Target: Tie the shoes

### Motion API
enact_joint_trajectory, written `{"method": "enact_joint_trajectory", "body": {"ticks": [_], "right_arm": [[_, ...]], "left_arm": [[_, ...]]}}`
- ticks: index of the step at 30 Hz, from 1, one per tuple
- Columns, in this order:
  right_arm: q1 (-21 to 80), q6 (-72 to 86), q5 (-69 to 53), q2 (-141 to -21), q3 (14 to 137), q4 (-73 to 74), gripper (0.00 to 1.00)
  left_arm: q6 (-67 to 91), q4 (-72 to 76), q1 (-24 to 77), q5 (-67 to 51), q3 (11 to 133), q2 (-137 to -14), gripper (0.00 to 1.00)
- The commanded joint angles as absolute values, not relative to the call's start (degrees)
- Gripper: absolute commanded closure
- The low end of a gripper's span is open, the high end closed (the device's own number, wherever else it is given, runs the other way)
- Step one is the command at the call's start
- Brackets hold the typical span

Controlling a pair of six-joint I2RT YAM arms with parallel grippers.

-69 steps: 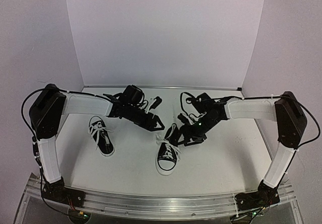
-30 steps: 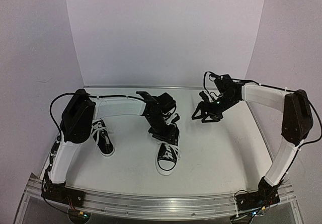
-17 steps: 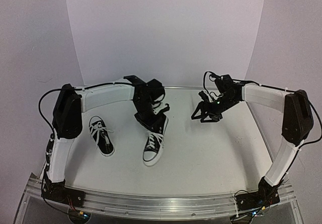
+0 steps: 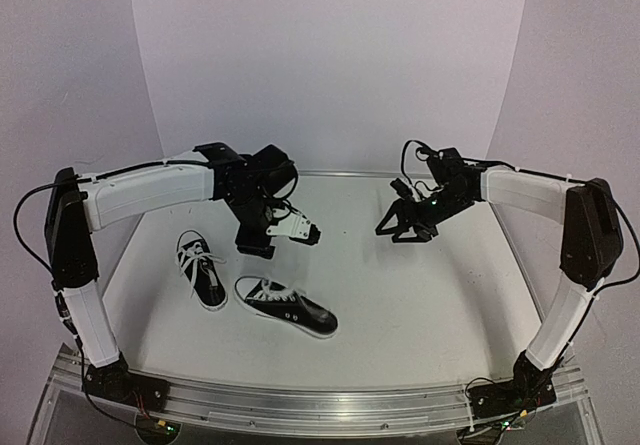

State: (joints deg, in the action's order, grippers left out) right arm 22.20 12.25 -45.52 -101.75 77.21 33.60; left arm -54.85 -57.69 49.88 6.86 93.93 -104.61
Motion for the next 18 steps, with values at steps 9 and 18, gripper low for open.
{"method": "enact_joint_trajectory", "body": {"ticks": [9,18], "right_arm": [[38.00,6.87,-38.65,-104.62,81.39,33.55,0.34],[48.62,6.61,-32.14,-115.40,90.03,33.48,0.38]], "left_arm": [[-21.38,-42.98,46.53,12.49,88.25,-89.64,0.01],[8.73,-45.15,40.51,9.95,86.66,-85.66,0.01]]}}
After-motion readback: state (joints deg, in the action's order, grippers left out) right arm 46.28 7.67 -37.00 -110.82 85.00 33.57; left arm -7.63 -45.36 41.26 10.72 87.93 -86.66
